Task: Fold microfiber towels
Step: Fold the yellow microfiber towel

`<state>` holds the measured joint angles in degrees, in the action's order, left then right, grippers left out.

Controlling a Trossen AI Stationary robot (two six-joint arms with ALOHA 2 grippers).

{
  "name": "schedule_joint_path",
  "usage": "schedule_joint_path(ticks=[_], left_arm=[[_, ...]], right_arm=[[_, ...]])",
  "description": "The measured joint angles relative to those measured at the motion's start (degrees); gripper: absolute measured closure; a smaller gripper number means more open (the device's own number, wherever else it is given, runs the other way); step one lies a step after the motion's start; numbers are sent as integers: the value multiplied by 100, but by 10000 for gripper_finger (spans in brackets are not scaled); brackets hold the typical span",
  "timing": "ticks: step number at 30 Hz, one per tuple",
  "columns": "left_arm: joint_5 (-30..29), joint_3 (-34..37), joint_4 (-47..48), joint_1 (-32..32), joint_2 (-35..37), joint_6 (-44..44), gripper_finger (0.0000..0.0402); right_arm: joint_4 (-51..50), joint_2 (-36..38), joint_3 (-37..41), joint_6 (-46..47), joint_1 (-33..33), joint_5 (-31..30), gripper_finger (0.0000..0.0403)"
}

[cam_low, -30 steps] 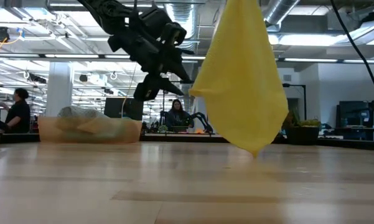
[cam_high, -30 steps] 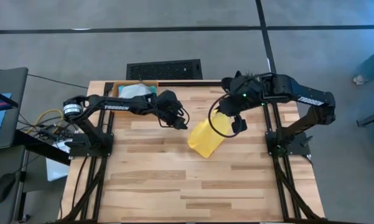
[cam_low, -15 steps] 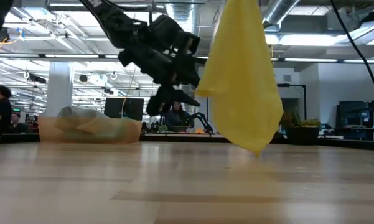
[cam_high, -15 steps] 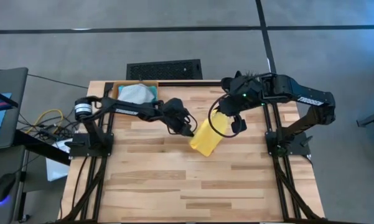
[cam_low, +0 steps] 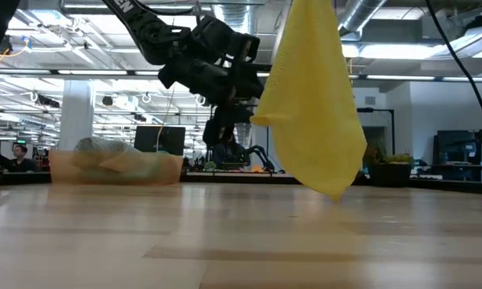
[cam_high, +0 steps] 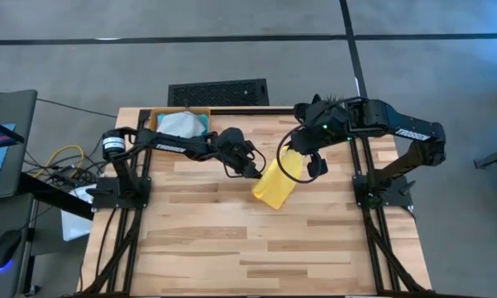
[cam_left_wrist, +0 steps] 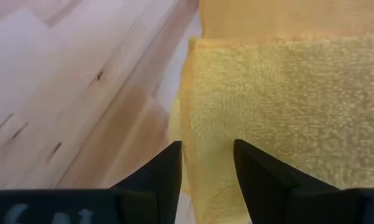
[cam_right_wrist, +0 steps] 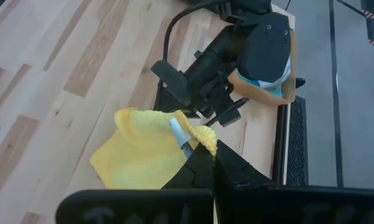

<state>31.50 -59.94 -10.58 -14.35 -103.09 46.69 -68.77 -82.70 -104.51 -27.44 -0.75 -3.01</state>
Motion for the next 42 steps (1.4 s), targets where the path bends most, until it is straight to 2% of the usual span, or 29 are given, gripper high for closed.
schedule_joint_path(ticks=[4, 10, 12, 19, 28, 37, 42], left_arm=[[-106, 2, 195, 3, 0, -22, 286], [-206, 2, 255, 0, 0, -327, 379], [-235, 2, 263, -17, 0, -359, 394], [-360, 4, 356, -149, 157, -561, 400], [-900, 4, 1306, -348, 903, -1016, 401], [-1702, 4, 2411, -294, 1794, -1212, 401], [-2410, 4, 3056, -181, 2430, -1197, 401]], right_arm=[[0, 0, 0, 2, 0, 0, 394], [0, 0, 0, 4, 0, 0, 394], [0, 0, 0, 3, 0, 0, 394], [-160, 0, 0, 83, -3, -4, 394], [-261, 0, 0, 196, -11, -7, 394], [-529, -7, 0, 874, -198, 0, 394], [-826, -14, 16, 1550, -529, -6, 394]])
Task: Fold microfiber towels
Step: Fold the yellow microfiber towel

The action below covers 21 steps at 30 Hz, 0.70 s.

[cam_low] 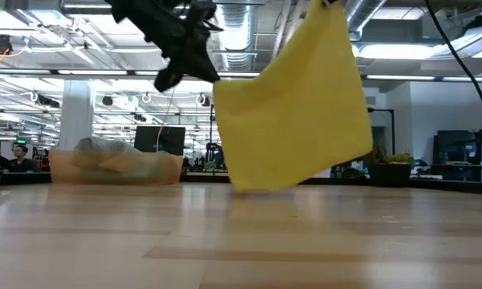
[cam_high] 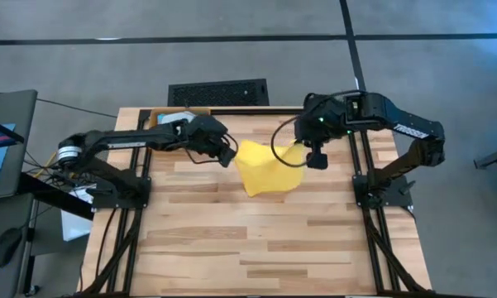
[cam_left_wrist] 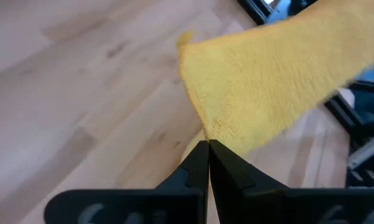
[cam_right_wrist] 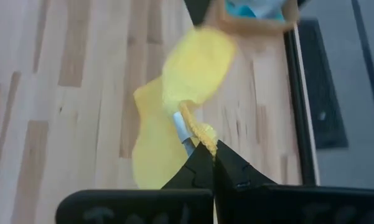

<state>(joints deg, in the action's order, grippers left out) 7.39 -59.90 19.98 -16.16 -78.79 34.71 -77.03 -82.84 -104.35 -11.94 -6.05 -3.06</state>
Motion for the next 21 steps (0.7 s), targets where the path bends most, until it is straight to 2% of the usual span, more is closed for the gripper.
schedule_joint_path(ticks=[4, 8, 15, 21], left_arm=[[-477, 0, 182, 103, 456, 124, 401], [-716, 0, 225, 133, 709, 127, 401], [-1079, -3, 533, -30, 753, -41, 401], [-1723, -2, 552, -301, 746, -312, 401]], right_arm=[[-26, -5, 276, 432, -194, 1, 394], [93, -3, 681, 443, -376, 1, 394], [1117, 3, 1328, 272, -789, -148, 394], [1721, -58, 1840, 98, -1215, -277, 394]])
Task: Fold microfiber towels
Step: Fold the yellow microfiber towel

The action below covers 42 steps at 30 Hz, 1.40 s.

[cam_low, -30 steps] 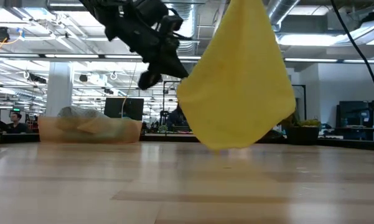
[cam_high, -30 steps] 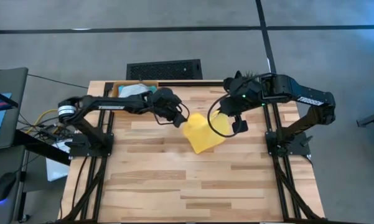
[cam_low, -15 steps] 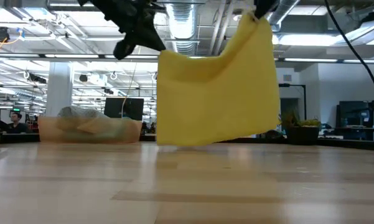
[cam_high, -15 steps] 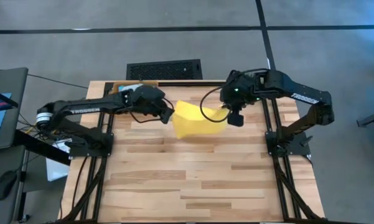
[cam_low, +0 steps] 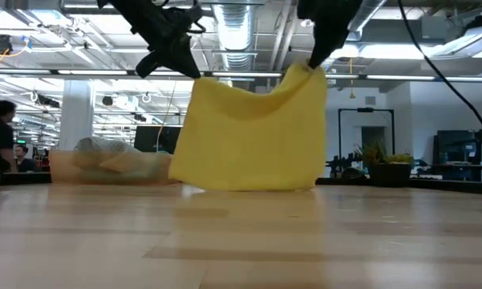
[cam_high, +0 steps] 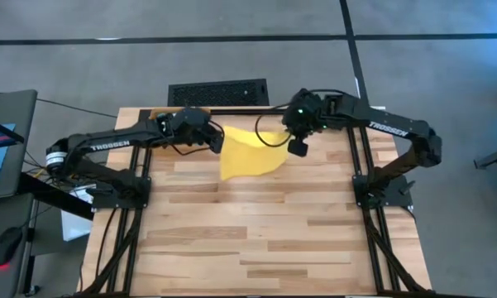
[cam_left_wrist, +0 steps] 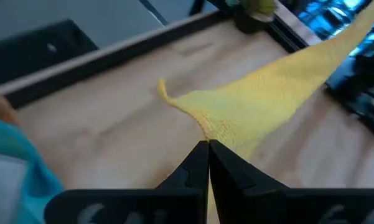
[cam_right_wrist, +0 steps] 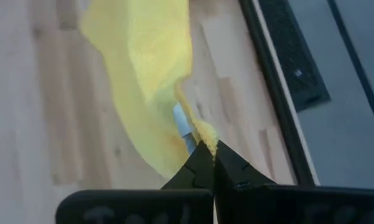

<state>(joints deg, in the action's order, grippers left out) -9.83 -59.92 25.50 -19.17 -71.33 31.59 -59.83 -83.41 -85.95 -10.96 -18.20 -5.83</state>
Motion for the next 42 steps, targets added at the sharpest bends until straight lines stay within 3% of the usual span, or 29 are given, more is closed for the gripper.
schedule_joint_path(ticks=[5, 12, 23, 33, 39, 42], left_arm=[[-57, 0, -96, -244, 0, -422, 401], [558, 0, -98, -149, 0, -637, 401], [810, 107, 1322, 810, -4, -208, 401], [786, 101, 1277, 1698, -4, 226, 401], [495, 101, 955, 1844, -124, 345, 401], [488, 87, 428, 1841, -277, -19, 401]], right_arm=[[488, -103, 230, -15, -309, -704, 394], [38, -138, 541, 14, -240, -609, 394], [-645, -127, 1036, 350, 664, -129, 394], [-730, -125, 1132, 649, 1491, 149, 394], [-698, -125, 1132, 735, 1724, 147, 394], [-702, -123, 1132, 844, 1749, 143, 394]])
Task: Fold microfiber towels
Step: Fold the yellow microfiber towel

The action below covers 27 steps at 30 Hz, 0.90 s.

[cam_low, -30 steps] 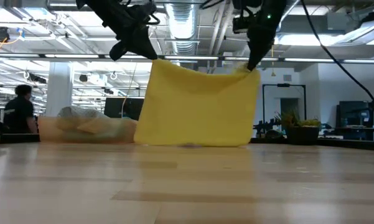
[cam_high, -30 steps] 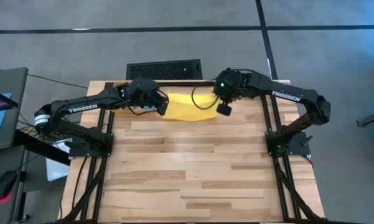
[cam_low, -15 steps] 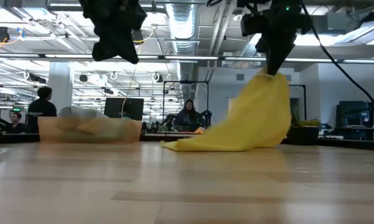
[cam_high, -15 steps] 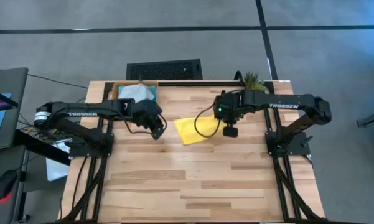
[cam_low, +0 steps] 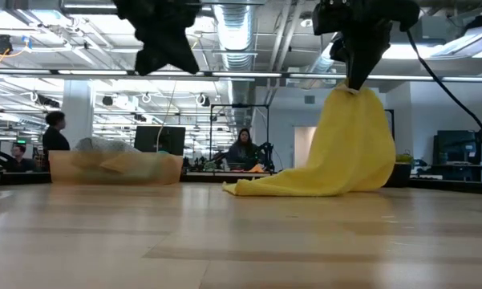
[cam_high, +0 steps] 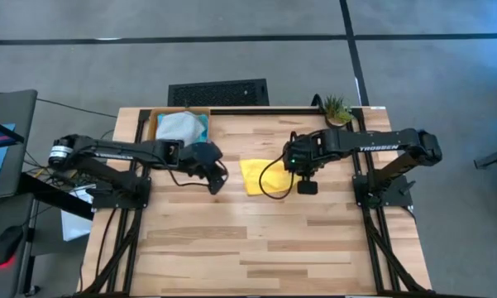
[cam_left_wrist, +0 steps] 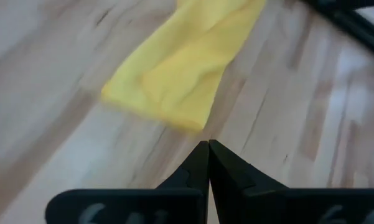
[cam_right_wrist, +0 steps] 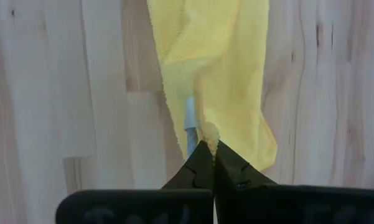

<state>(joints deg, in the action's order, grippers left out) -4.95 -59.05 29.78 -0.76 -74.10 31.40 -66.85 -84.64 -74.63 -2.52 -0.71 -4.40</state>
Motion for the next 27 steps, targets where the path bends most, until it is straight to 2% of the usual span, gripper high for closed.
schedule_joint_path(ticks=[4, 11, 15, 21, 24, 27], left_arm=[[180, 1, -707, -34, -307, -452, 385], [603, 11, -1297, -293, -1084, -573, 312], [758, -63, -1597, -525, -1635, -900, 284], [1954, -330, -2028, -1062, -2458, -2021, 278], [2258, -454, -2073, -1374, -2819, -1924, 282], [2360, -494, -2095, -1664, -3113, -1349, 285]], right_arm=[[3, 0, -4, 5, 8, 0, 394], [3, 1, -7, -47, 25, 1, 394], [5, 2, -7, -85, 33, 2, 394], [6, 2, -7, -96, 33, 2, 394], [6, 0, -7, -99, 33, 2, 394], [43, 0, -7, -104, 33, 0, 394]])
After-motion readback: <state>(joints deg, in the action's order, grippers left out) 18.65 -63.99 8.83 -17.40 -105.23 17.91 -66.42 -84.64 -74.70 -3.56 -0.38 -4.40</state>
